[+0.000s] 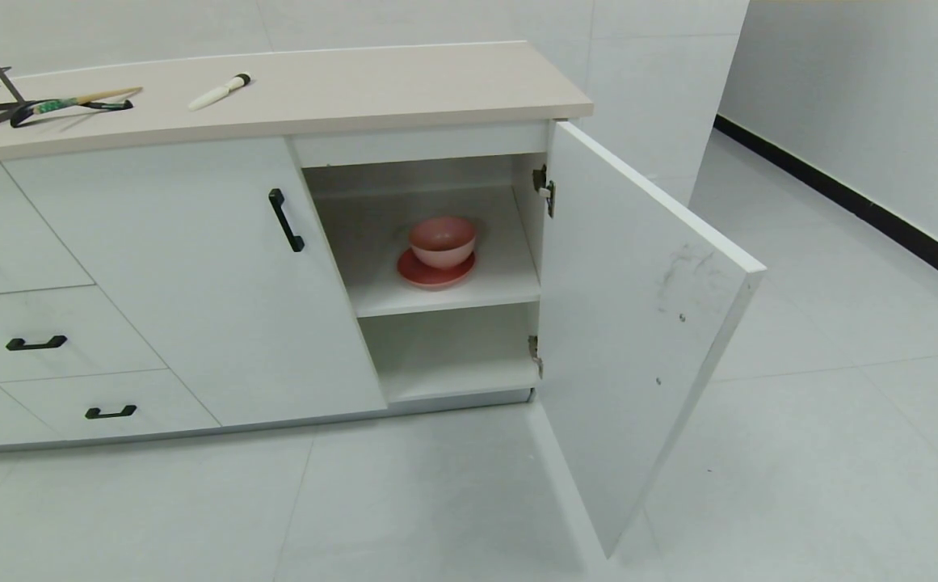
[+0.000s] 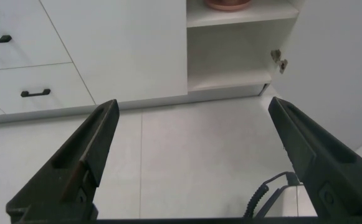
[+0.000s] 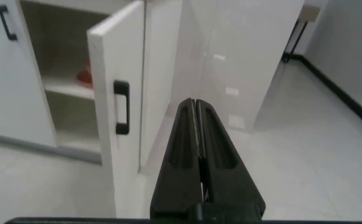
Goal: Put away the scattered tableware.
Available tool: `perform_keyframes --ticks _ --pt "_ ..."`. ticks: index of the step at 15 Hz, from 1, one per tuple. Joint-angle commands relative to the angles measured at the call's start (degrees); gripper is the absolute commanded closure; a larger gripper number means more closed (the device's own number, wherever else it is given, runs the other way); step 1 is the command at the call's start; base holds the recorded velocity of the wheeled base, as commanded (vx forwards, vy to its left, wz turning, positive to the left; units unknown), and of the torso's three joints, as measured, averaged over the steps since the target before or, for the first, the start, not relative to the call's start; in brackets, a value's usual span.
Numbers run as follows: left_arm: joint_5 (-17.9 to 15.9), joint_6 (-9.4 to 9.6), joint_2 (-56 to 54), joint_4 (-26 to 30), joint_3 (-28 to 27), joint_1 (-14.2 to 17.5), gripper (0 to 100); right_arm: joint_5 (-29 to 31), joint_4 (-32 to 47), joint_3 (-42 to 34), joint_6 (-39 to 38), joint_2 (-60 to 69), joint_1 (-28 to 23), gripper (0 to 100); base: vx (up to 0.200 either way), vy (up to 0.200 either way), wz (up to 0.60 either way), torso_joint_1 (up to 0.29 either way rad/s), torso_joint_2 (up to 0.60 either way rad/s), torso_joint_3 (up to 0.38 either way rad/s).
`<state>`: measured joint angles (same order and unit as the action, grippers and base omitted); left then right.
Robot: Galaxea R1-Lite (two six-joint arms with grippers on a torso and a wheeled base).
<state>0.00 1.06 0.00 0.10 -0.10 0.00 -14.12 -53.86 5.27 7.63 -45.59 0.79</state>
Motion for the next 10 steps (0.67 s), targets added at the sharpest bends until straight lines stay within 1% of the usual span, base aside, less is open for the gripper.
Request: perform_keyframes --ticks 1,6,8,10 --pt "0.0 -0.01 0.0 -0.01 0.01 0.0 0 -0.91 -1.6 1.33 0.28 -9.25 -0.53 100 0.0 0.0 0.0 0.0 0.0 0.0" --pt "0.0 -0.27 0.0 -0.01 0.01 0.0 0 -9.53 -9.42 2.12 3.27 -18.83 -0.27 100 0.0 0.0 0.0 0.0 0.0 0.0" --pt "0.09 -0.36 0.0 -0.01 0.01 0.0 0 -10.23 -11.09 2.29 3.44 -21.56 0.35 100 0.0 0.0 0.0 0.0 0.0 0.0" --pt "0.09 -0.53 0.0 -0.01 0.01 0.09 0 -10.58 -11.27 5.19 3.62 -24.72 1.23 100 0.0 0.0 0.0 0.0 0.0 0.0"
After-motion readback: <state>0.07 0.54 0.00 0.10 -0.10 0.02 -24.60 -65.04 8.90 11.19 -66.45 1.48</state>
